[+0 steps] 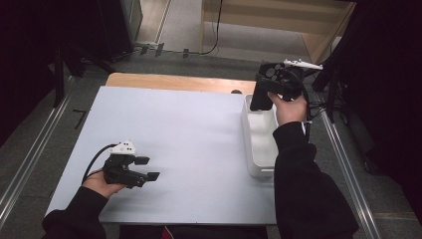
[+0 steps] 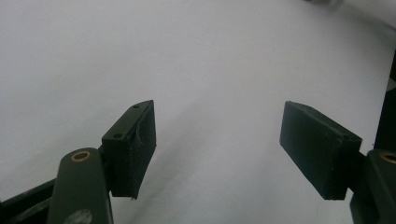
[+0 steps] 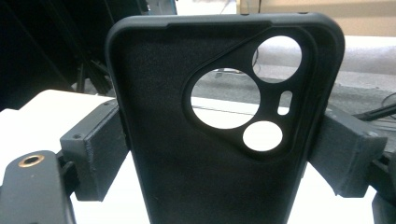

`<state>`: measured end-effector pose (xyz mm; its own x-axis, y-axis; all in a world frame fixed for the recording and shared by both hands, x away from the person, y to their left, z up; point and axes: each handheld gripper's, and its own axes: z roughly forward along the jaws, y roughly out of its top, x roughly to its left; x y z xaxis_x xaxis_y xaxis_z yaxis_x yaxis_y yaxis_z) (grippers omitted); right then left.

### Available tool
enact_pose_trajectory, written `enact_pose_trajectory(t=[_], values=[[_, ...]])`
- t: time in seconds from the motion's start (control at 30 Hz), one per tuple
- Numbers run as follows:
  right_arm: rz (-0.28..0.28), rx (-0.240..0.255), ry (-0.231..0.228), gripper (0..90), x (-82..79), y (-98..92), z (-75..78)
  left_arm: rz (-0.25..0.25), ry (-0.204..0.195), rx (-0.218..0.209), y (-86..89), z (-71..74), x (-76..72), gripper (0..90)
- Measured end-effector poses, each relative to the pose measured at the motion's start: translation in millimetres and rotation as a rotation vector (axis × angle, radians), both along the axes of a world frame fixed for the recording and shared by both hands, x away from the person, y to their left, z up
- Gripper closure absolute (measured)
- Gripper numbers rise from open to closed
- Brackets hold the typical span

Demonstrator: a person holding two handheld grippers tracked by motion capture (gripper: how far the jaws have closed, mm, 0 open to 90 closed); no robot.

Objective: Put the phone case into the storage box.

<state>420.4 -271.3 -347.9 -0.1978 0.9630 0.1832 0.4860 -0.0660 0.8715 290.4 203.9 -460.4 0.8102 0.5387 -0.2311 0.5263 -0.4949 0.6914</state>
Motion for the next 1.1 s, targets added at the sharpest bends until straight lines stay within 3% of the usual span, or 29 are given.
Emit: enact_pose_trajectory(t=[0.2,0.6,0.87,1.1], values=[[-0.021,0.018,0.006,12.1,9.1,-0.9,-5.4,0.006,0.003,-0.002,0.1,0.2,0.0,26.7],[-0.06,-0.022,-0.006,12.1,25.3,0.7,-14.1,0.006,0.001,-0.006,0.6,0.8,0.1,26.7],[-0.082,-0.007,0.002,12.2,34.2,1.6,-21.6,0.001,0.0,-0.003,1.1,1.1,0.3,26.7],[-0.094,-0.028,-0.008,12.1,38.0,5.3,-26.5,0.002,0.002,-0.004,1.7,1.1,0.8,26.7]])
